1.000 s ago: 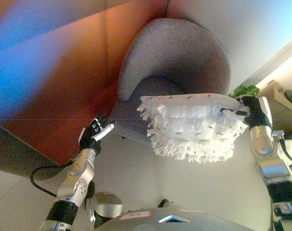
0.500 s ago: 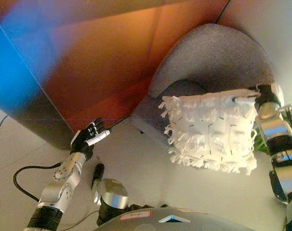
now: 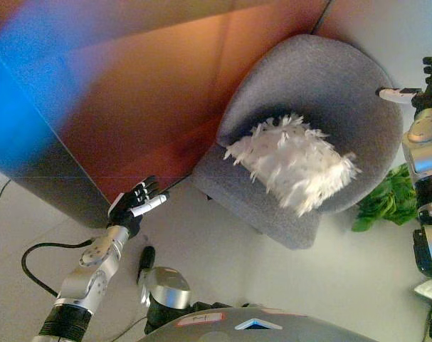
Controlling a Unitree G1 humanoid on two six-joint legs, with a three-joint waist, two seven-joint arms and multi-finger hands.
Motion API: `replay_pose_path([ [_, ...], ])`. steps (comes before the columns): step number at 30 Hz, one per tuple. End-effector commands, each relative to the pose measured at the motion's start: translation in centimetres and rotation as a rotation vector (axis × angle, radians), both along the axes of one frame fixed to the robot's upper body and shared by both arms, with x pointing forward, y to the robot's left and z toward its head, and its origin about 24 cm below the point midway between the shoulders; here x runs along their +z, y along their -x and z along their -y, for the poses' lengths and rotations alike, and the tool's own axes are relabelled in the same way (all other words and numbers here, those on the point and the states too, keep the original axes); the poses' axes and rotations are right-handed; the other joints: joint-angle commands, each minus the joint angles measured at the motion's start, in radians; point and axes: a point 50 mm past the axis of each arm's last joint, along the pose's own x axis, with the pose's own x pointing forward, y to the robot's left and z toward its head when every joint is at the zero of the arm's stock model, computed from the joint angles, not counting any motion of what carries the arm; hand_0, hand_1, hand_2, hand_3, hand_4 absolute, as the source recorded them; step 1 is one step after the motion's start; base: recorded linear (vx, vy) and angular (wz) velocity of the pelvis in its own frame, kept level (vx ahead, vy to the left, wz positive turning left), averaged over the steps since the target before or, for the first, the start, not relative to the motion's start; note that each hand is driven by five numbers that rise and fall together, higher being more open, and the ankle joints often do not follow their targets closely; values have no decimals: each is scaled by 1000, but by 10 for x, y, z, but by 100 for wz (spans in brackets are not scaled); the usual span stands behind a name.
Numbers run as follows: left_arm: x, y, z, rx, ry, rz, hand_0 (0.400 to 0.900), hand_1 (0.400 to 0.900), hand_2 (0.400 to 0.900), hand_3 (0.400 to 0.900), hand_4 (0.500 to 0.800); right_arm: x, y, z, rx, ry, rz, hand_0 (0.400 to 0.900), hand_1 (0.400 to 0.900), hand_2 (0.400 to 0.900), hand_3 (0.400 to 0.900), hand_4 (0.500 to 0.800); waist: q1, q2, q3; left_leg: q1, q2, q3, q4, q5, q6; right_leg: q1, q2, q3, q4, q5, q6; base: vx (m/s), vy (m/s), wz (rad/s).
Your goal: Pick up the pillow and put it on the sofa.
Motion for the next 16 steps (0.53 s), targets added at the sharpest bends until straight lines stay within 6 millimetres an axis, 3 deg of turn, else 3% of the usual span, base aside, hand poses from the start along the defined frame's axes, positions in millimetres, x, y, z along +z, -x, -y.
replay_pose_path([
  [1, 48, -37, 35, -123, 40, 299, 900, 900, 900, 900, 800, 27, 9, -16, 79, -15, 242, 900, 900, 900, 900, 800, -29, 23, -92, 127, -31, 108, 30, -154, 103, -123, -98, 46, 39, 215, 33, -185, 10, -38],
  [4, 45, -40, 36, -103, 12, 306, 900, 900, 900, 900, 800, -29, 29, -38, 169, -175, 191, 900, 900, 900, 900, 800, -83, 30, -90, 125, -28, 137, 58, -170, 113, -146, -100, 90, 50, 223, 33, -151, 3, -40],
  [6, 37, -40, 35, -89, 14, 281, 900, 900, 900, 900, 800, -72, 52, -50, 223, -284, 121, 900, 900, 900, 900, 800, -124, 38, -96, 125, -27, 158, 70, -176, 120, -164, -98, 124, 54, 225, 33, -154, 26, -44],
  [9, 32, -39, 33, -67, 25, 262, 900, 900, 900, 900, 800, -114, 75, -61, 237, -416, 22, 900, 900, 900, 900, 800, -171, 51, -104, 124, -29, 184, 89, -186, 126, -186, -98, 164, 58, 226, 33, -128, 38, -35],
  [11, 28, -38, 26, -22, 24, 256, 900, 900, 900, 900, 800, -152, 96, -75, 234, -562, -89, 900, 900, 900, 900, 800, -207, 60, -109, 126, -34, 203, 104, -197, 129, -200, -101, 191, 58, 229, 33, -123, 37, -33],
  [16, 17, -28, 17, 49, 38, 218, 900, 900, 900, 900, 800, -201, 134, -108, 235, -753, -288, 900, 900, 900, 900, 800, -260, 84, -119, 142, -32, 232, 117, -226, 122, -207, -97, 227, 50, 207, 33, -72, 39, -24],
])
